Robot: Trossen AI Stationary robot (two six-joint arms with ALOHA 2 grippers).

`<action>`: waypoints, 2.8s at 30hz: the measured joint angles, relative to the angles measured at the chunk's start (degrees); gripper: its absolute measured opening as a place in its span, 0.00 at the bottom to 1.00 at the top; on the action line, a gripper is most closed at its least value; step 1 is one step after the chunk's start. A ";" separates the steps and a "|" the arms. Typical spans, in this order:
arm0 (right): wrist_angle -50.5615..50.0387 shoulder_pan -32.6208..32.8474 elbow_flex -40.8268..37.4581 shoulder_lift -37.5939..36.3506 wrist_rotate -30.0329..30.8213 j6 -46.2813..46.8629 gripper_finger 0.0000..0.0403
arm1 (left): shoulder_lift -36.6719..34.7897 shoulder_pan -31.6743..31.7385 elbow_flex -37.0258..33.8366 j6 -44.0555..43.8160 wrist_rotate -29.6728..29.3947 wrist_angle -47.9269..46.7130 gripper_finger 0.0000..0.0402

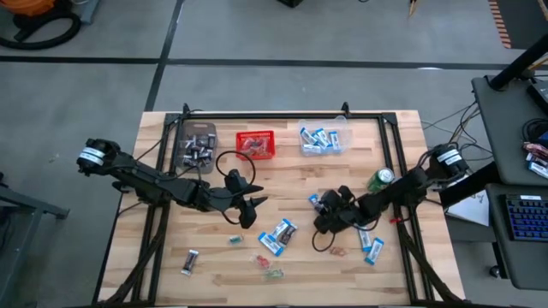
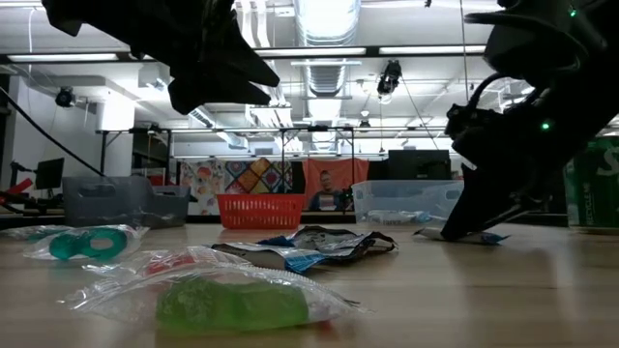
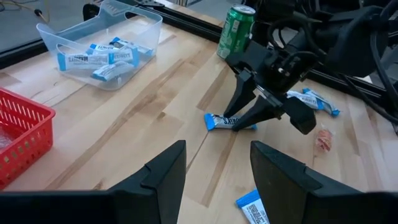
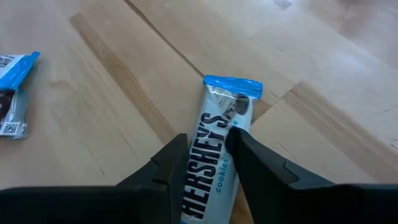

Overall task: Sort candy
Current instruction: Put the white chocolate into the transparent bin

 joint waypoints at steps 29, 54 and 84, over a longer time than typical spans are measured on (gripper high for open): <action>5.36 -3.16 -0.33 -25.23 -2.84 -19.54 0.02 | 1.17 0.00 0.00 6.69 3.50 2.99 0.40; -6.20 -2.51 -0.35 -26.74 -15.68 0.43 0.03 | 32.26 5.88 12.27 22.03 9.58 25.84 0.25; 4.38 -4.59 -0.87 -12.20 -13.12 21.48 0.63 | 44.94 13.53 17.79 24.87 15.76 25.22 0.09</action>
